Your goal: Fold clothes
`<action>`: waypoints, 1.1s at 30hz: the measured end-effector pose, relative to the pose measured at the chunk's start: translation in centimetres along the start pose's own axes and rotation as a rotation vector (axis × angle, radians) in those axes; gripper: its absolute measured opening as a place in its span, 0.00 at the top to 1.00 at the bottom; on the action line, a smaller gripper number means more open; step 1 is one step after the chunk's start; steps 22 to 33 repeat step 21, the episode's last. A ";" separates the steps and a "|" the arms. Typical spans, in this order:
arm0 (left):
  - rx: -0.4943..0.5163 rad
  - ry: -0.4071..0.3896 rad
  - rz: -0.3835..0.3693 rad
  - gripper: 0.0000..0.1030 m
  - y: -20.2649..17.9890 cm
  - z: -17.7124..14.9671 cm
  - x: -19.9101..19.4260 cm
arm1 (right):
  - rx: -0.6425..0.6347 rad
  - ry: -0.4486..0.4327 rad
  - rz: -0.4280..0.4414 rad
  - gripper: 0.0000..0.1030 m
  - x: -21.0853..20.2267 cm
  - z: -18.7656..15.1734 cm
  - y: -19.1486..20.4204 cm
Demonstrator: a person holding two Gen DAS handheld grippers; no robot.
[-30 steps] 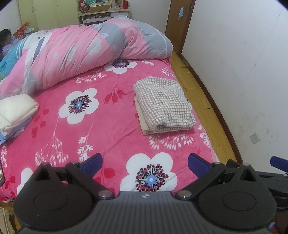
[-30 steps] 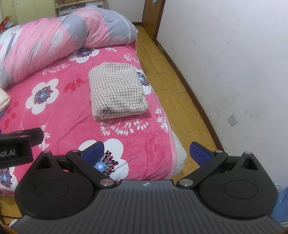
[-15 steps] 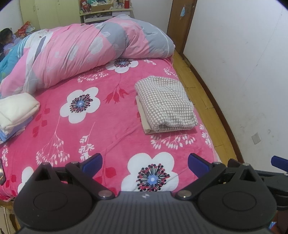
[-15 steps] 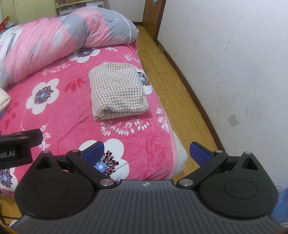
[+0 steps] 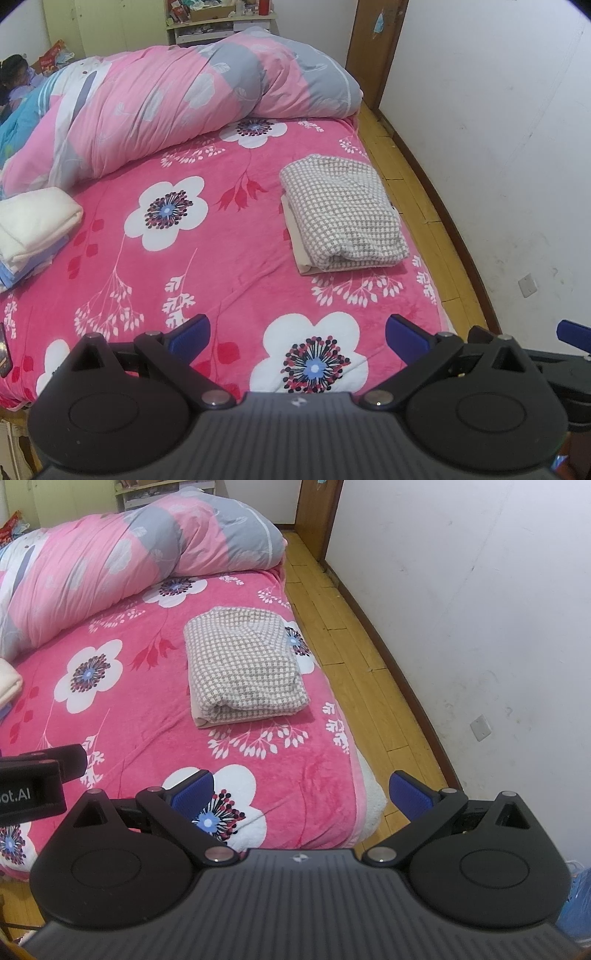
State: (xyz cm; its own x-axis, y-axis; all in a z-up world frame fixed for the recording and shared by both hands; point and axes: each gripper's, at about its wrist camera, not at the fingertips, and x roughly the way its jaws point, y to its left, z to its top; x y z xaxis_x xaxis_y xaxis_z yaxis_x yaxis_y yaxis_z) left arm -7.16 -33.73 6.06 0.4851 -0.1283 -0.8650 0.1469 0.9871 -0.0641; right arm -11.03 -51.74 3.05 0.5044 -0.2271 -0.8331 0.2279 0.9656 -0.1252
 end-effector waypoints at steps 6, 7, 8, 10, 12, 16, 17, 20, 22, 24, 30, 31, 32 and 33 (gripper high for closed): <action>-0.002 -0.003 0.000 0.01 0.2 0.0 0.1 | -0.006 -0.001 0.002 0.01 0.1 0.2 0.1; -0.002 -0.003 0.000 0.01 0.2 0.0 0.1 | -0.007 -0.001 0.003 0.01 0.1 0.2 0.1; -0.001 -0.003 0.000 0.01 0.2 0.0 0.2 | -0.008 -0.001 0.003 0.01 0.1 0.2 0.1; -0.001 -0.004 -0.001 0.01 0.2 0.0 0.2 | -0.008 -0.001 0.003 0.01 0.2 0.3 0.1; 0.000 -0.004 -0.001 0.01 0.3 0.1 0.2 | -0.009 -0.003 0.003 0.01 0.1 0.3 0.2; -0.001 -0.006 0.004 0.01 0.2 0.2 0.2 | -0.010 -0.003 0.004 0.01 0.2 0.3 0.3; -0.002 -0.006 0.004 0.01 0.1 0.2 0.2 | -0.011 -0.004 0.004 0.01 0.2 0.4 0.3; -0.002 -0.007 0.004 0.01 0.0 0.3 0.2 | -0.011 -0.004 0.004 0.01 0.2 0.4 0.3; -0.001 -0.008 0.004 0.01 0.0 0.3 0.2 | -0.011 -0.005 0.004 0.01 0.2 0.4 0.4; -0.001 -0.008 0.004 0.01 0.0 0.3 0.2 | -0.011 -0.005 0.004 0.01 0.2 0.4 0.4; -0.001 -0.008 0.004 0.01 0.0 0.3 0.2 | -0.011 -0.005 0.004 0.01 0.2 0.4 0.4; -0.001 -0.008 0.004 0.01 0.0 0.3 0.2 | -0.011 -0.005 0.004 0.01 0.2 0.4 0.4; -0.001 -0.008 0.004 0.01 0.0 0.3 0.2 | -0.011 -0.005 0.004 0.01 0.2 0.4 0.4; -0.001 -0.008 0.004 0.01 0.0 0.3 0.2 | -0.011 -0.005 0.004 0.01 0.2 0.4 0.4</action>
